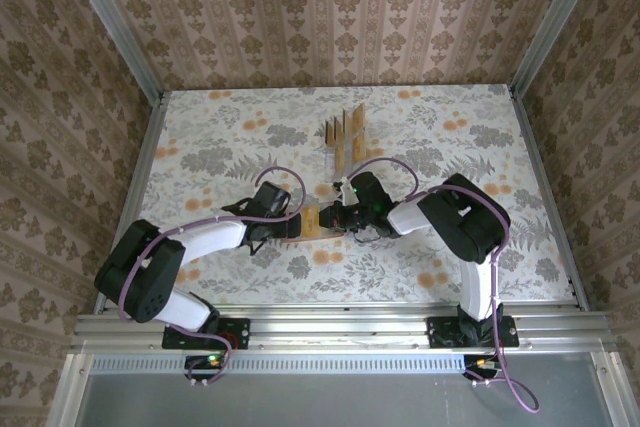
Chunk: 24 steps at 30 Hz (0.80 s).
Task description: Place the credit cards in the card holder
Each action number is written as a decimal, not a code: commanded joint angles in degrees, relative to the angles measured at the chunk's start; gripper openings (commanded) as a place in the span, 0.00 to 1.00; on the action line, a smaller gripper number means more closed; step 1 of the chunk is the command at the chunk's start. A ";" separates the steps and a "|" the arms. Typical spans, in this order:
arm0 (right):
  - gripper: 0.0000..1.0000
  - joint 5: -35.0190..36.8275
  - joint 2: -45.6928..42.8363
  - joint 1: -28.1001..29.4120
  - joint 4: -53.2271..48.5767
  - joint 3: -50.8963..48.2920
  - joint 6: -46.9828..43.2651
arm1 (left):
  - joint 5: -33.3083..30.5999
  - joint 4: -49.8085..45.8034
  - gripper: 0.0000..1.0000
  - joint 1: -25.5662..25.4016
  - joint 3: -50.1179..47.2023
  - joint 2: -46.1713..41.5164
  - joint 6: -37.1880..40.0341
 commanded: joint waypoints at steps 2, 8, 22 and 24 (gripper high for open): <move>0.02 0.74 2.74 0.55 -8.10 -0.40 -1.61 | -0.83 -2.84 1.00 -0.32 -0.85 -0.85 -0.25; 0.23 1.90 0.76 0.54 -10.75 0.12 -2.55 | -0.92 -4.61 1.00 0.84 0.89 -2.95 -0.79; 0.62 5.26 -2.64 0.64 -20.04 3.50 -5.32 | -2.91 -9.27 1.00 4.49 -0.47 -6.18 -3.49; 0.66 6.03 -3.39 0.72 -22.21 4.54 -6.21 | -2.81 -9.05 1.00 4.77 -0.97 -6.14 -3.69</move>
